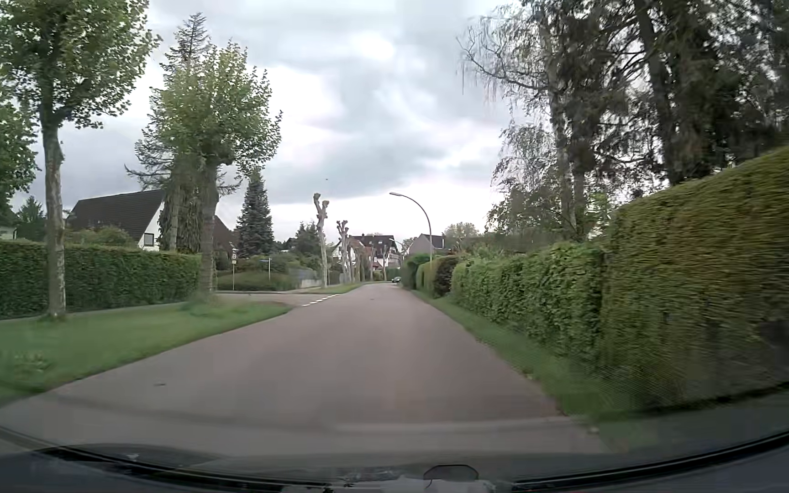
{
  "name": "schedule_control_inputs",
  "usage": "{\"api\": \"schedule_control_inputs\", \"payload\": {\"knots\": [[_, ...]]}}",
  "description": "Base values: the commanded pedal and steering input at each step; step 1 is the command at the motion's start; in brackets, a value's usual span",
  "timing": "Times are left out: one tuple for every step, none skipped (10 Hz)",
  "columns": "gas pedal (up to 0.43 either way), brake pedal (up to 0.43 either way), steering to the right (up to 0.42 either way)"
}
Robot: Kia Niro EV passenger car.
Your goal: Follow the waypoints while adhering to traffic rules and regulations
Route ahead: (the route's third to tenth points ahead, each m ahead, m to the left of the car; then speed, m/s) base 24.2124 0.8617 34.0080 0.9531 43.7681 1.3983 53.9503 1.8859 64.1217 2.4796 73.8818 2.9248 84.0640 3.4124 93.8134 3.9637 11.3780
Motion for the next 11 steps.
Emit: {"api": "schedule_control_inputs", "payload": {"knots": [[0.087,0.0,-0.004],[0.087,0.0,-0.004],[0.087,0.0,-0.004],[0.087,0.0,-0.004],[0.087,0.0,-0.004],[0.079,0.0,-0.004],[0.079,0.0,-0.004],[0.079,0.0,-0.004],[0.067,0.0,-0.004],[0.067,0.0,-0.005],[0.067,0.0,-0.005]]}}
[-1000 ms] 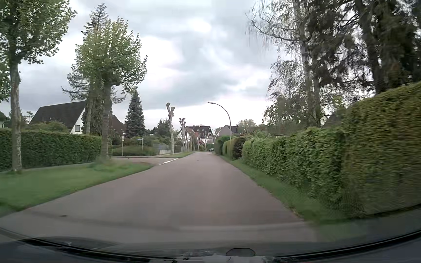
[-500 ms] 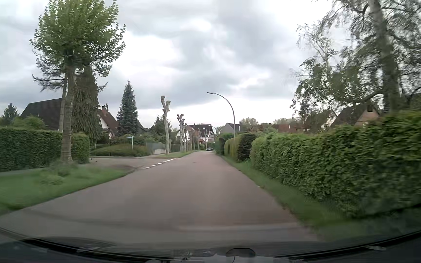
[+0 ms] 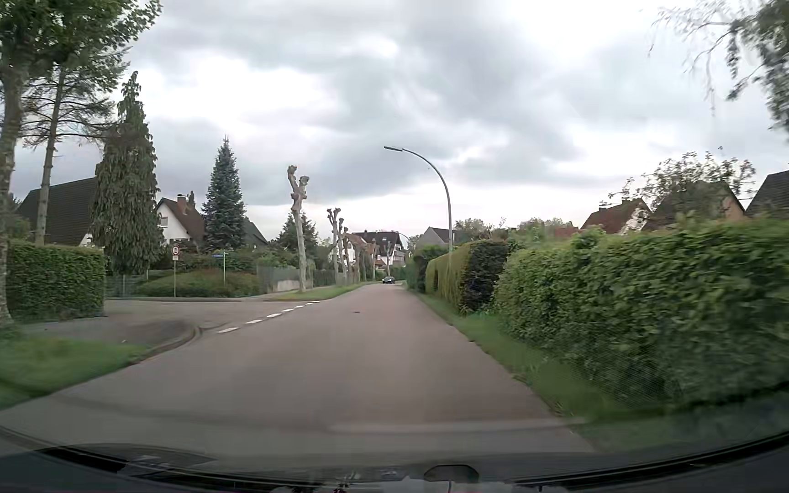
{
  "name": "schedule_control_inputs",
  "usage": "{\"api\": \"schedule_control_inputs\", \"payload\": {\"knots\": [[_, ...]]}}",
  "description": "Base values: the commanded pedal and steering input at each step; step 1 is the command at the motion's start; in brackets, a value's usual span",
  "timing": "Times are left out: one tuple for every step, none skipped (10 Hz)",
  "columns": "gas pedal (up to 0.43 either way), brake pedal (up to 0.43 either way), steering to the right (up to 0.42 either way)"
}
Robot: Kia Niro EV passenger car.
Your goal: Follow the waypoints while adhering to traffic rules and regulations
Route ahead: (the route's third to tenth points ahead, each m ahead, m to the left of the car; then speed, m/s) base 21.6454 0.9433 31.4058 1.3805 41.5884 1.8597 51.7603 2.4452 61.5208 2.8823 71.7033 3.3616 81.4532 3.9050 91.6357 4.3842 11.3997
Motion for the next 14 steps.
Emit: {"api": "schedule_control_inputs", "payload": {"knots": [[0.059,0.0,-0.006],[0.059,0.0,-0.008],[0.059,0.0,-0.01],[0.059,0.0,-0.011],[0.059,0.0,-0.011],[0.059,0.0,-0.01],[0.059,0.0,-0.009],[0.059,0.0,-0.009],[0.059,0.0,-0.009],[0.059,0.0,-0.009],[0.059,0.0,-0.009],[0.059,0.0,-0.009],[0.059,0.0,-0.008],[0.059,0.0,-0.008]]}}
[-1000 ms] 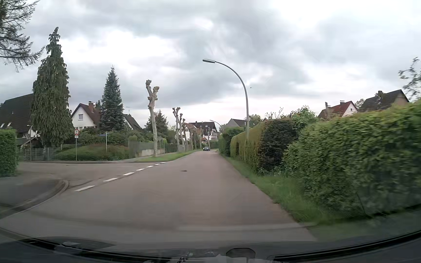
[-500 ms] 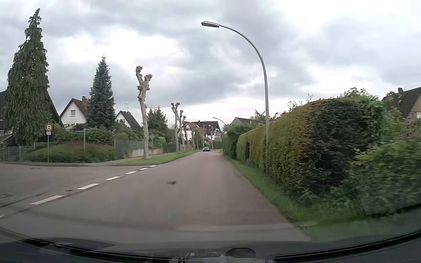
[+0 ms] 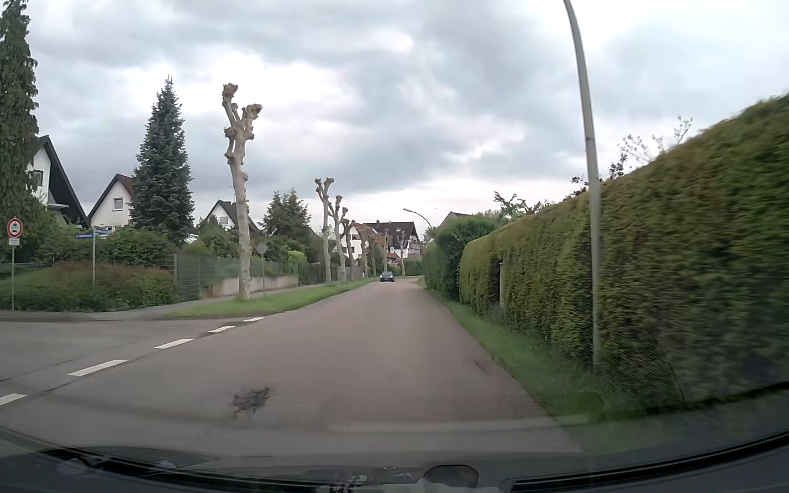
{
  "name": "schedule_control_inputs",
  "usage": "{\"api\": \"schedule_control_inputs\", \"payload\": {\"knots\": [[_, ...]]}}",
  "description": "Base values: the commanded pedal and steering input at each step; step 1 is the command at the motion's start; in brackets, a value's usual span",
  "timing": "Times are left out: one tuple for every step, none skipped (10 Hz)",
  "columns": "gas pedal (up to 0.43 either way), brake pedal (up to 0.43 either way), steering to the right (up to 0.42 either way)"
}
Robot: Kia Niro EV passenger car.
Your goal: Follow the waypoints while adhering to traffic rules and regulations
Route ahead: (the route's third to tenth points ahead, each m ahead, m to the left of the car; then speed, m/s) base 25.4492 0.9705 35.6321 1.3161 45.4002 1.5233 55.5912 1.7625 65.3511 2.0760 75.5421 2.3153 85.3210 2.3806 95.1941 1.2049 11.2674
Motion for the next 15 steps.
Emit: {"api": "schedule_control_inputs", "payload": {"knots": [[0.059,0.0,-0.008],[0.059,0.0,-0.007],[0.059,0.0,-0.006],[0.059,0.0,-0.005],[0.059,0.0,-0.004],[0.059,0.0,-0.004],[0.059,0.0,-0.004],[0.059,0.0,-0.004],[0.059,0.0,-0.003],[0.059,0.0,-0.001],[0.059,0.0,0.001],[0.059,0.0,0.002],[0.059,0.0,0.001],[0.059,0.0,0.001],[0.059,0.0,0.0]]}}
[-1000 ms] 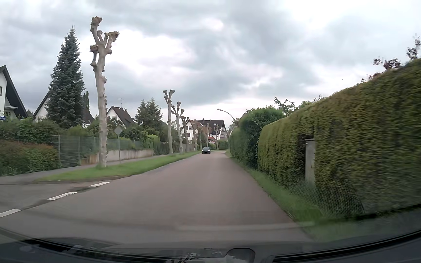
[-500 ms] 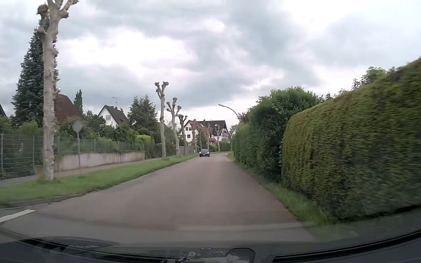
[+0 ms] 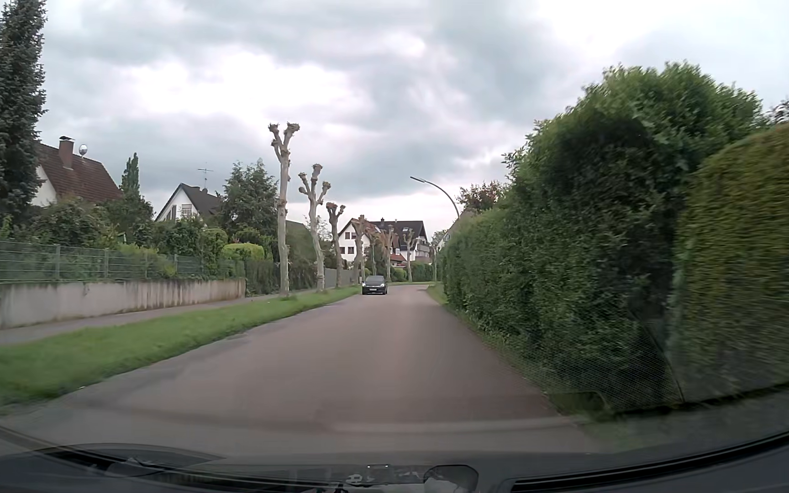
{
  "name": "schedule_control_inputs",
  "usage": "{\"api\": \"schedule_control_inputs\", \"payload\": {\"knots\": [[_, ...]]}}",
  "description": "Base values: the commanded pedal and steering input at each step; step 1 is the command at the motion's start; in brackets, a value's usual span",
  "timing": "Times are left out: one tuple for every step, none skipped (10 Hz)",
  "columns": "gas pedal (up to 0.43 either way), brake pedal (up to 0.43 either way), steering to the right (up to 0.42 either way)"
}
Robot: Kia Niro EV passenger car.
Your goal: Follow the waypoints while adhering to traffic rules and regulations
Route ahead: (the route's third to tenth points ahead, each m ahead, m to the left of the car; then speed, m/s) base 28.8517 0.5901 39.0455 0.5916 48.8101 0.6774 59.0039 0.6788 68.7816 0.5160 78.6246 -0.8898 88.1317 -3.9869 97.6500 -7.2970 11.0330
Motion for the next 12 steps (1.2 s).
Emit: {"api": "schedule_control_inputs", "payload": {"knots": [[0.059,0.0,0.0],[0.059,0.0,0.001],[0.059,0.0,0.0],[0.059,0.0,0.0],[0.059,0.0,-0.001],[0.059,0.0,-0.001],[0.059,0.0,-0.001],[0.059,0.0,-0.001],[0.059,0.0,-0.002],[0.059,0.0,-0.001],[0.059,0.0,-0.001],[0.059,0.0,-0.001]]}}
